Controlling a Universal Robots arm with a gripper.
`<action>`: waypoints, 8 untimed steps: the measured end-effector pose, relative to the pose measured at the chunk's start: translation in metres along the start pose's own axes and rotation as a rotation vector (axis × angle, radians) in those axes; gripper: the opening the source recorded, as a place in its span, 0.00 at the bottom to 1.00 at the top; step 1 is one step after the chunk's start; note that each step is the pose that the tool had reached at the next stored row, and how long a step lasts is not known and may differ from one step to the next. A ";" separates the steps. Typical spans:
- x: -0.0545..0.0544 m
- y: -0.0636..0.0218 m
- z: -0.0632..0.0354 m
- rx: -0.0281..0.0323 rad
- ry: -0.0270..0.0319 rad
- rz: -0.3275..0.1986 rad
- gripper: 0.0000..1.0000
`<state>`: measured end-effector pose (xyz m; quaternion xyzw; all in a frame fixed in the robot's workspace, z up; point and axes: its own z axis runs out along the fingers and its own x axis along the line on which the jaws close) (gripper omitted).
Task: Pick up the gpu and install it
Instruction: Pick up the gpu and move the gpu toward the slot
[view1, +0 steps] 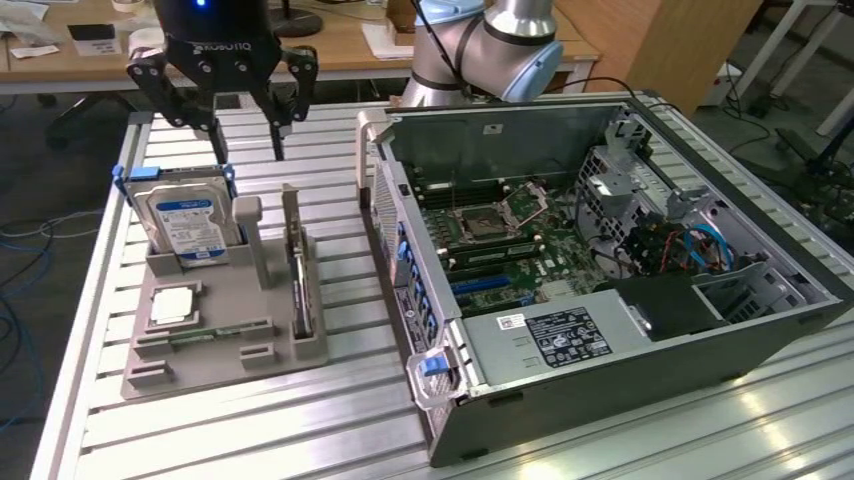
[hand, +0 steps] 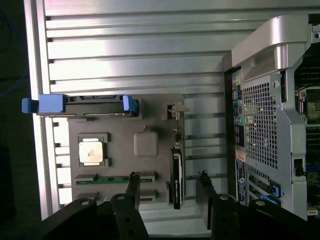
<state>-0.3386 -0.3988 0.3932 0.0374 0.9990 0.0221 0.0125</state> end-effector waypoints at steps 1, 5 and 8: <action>0.000 0.0000 0.0000 0.0000 0.0000 0.000 0.58; 0.000 0.0000 0.0016 -0.0010 0.0025 -0.045 0.65; 0.000 -0.0011 0.0026 -0.0016 0.0036 -0.073 0.65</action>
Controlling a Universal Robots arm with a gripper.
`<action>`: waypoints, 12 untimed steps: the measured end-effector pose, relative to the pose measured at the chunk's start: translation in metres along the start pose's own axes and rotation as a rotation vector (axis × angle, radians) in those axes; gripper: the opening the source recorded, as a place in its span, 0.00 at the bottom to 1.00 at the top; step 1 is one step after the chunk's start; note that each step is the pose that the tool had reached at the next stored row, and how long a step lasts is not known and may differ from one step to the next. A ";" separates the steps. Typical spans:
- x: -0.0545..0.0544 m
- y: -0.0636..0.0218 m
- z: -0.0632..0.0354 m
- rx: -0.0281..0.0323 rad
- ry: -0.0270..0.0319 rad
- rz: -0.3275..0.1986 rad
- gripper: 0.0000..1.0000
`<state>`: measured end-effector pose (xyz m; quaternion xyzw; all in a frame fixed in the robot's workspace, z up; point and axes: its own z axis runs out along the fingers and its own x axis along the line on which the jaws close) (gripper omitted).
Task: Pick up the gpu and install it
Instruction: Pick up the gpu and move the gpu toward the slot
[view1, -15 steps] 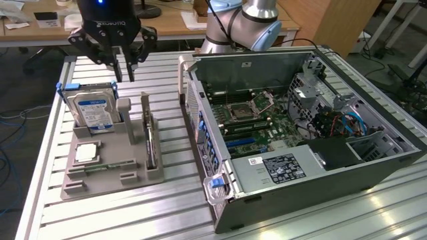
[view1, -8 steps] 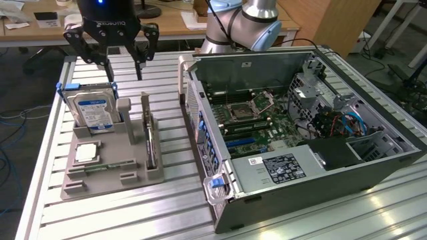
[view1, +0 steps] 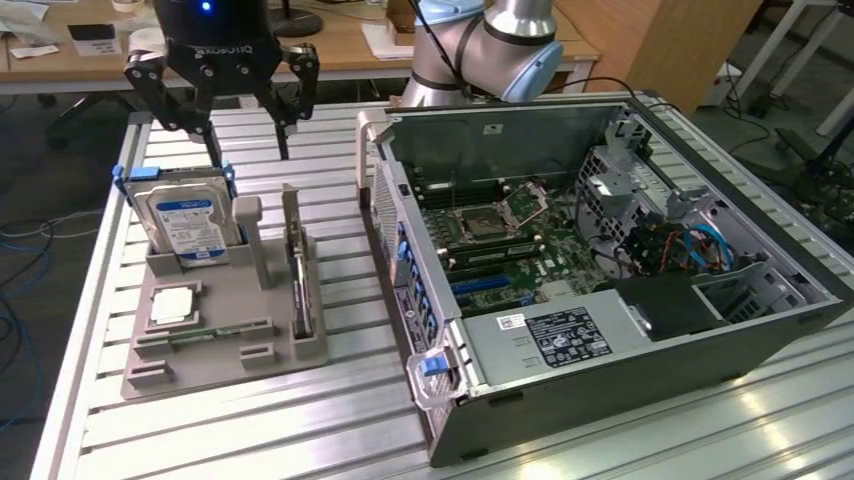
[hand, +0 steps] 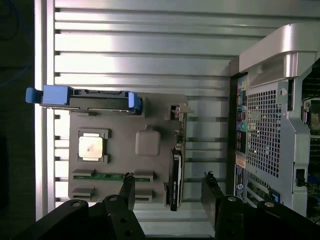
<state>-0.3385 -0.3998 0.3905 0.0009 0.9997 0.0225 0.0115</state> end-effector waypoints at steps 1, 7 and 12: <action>0.000 -0.0006 0.0003 -0.0001 0.0000 0.000 0.65; -0.001 -0.0023 0.0071 -0.0001 0.0010 0.000 0.65; -0.002 -0.0034 0.0129 0.0000 0.0011 0.000 0.65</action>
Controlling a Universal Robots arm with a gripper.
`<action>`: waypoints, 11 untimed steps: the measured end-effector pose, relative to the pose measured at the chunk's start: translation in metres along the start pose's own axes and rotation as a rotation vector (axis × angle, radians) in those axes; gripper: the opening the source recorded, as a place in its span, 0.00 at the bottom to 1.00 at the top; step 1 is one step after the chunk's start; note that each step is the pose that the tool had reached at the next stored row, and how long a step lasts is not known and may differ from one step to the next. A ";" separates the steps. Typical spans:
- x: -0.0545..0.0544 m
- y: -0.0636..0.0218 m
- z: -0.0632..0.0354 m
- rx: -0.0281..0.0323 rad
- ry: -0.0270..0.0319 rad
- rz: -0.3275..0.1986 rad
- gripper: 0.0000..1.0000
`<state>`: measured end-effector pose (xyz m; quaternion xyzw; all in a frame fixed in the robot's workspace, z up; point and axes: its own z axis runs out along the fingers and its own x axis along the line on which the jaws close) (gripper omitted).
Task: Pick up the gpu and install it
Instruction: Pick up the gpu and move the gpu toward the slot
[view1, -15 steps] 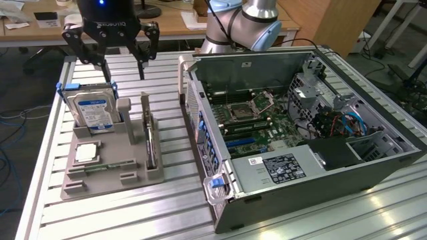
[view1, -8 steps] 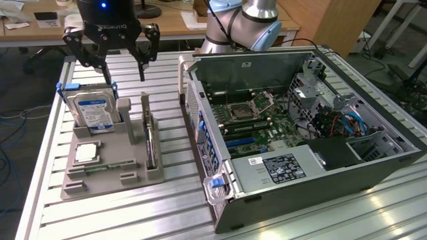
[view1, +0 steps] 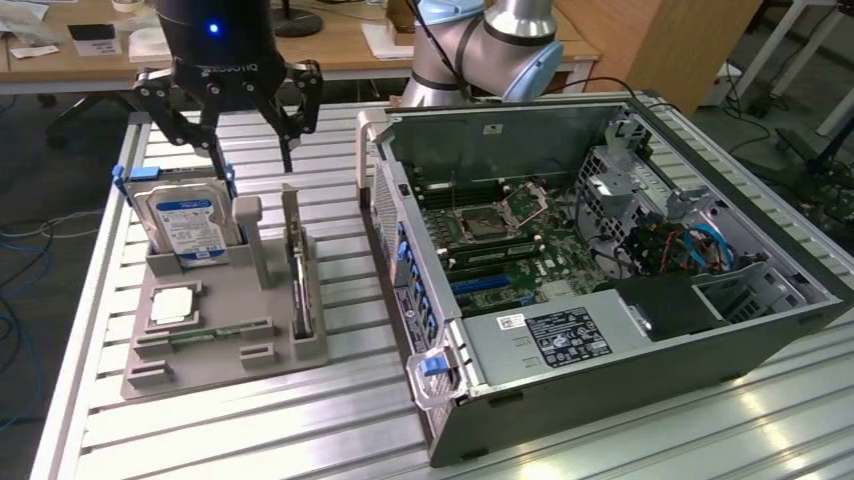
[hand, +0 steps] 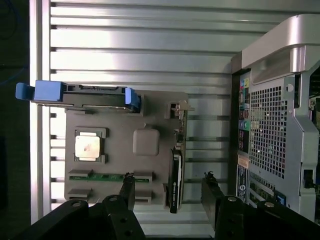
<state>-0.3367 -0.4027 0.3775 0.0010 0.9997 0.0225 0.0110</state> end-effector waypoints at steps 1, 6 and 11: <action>0.000 0.0000 0.0007 0.0000 0.0000 0.000 0.65; 0.000 -0.0003 0.0042 0.0002 0.0000 0.000 0.65; 0.000 -0.0005 0.0087 0.0016 0.0000 0.000 0.65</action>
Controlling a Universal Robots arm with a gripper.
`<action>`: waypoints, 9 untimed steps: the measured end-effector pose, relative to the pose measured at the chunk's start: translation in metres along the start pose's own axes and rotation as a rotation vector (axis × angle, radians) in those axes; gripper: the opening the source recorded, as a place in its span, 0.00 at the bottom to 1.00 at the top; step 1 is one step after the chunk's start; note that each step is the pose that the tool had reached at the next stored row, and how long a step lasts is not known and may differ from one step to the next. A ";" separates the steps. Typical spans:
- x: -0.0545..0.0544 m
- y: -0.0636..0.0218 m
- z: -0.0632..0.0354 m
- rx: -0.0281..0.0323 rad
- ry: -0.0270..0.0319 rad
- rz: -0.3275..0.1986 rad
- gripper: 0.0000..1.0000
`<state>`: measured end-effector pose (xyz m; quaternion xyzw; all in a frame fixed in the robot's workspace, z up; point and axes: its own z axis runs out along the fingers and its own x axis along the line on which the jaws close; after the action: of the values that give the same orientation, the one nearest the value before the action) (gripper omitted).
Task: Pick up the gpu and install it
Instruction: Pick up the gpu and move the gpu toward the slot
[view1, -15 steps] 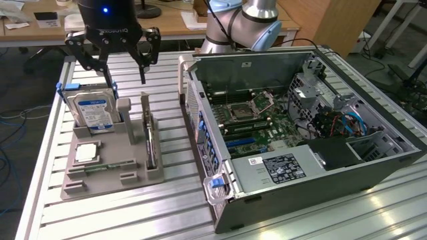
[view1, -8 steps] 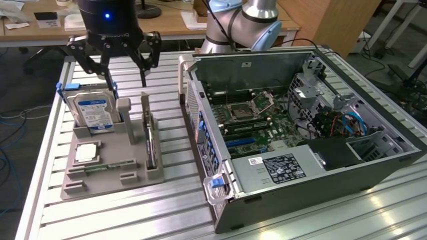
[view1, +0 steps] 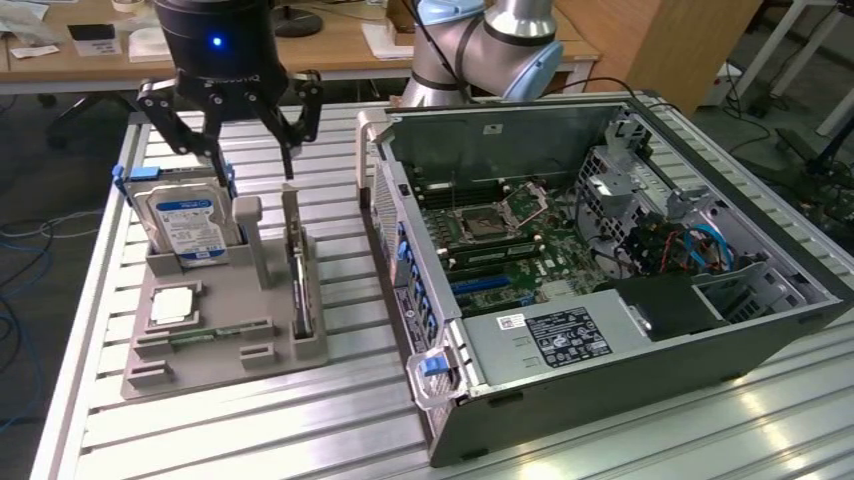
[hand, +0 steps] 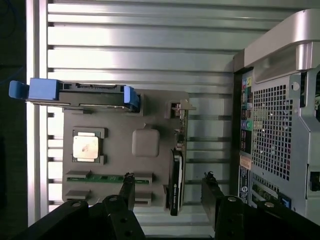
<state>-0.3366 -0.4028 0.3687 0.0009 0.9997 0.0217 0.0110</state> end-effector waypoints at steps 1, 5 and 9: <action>0.000 0.0000 0.0009 0.0002 -0.0001 0.000 0.65; 0.000 -0.0002 0.0049 0.0004 0.0000 0.000 0.65; 0.000 -0.0004 0.0096 0.0008 0.0000 0.000 0.65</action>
<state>-0.3366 -0.4028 0.3591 0.0009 0.9997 0.0213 0.0110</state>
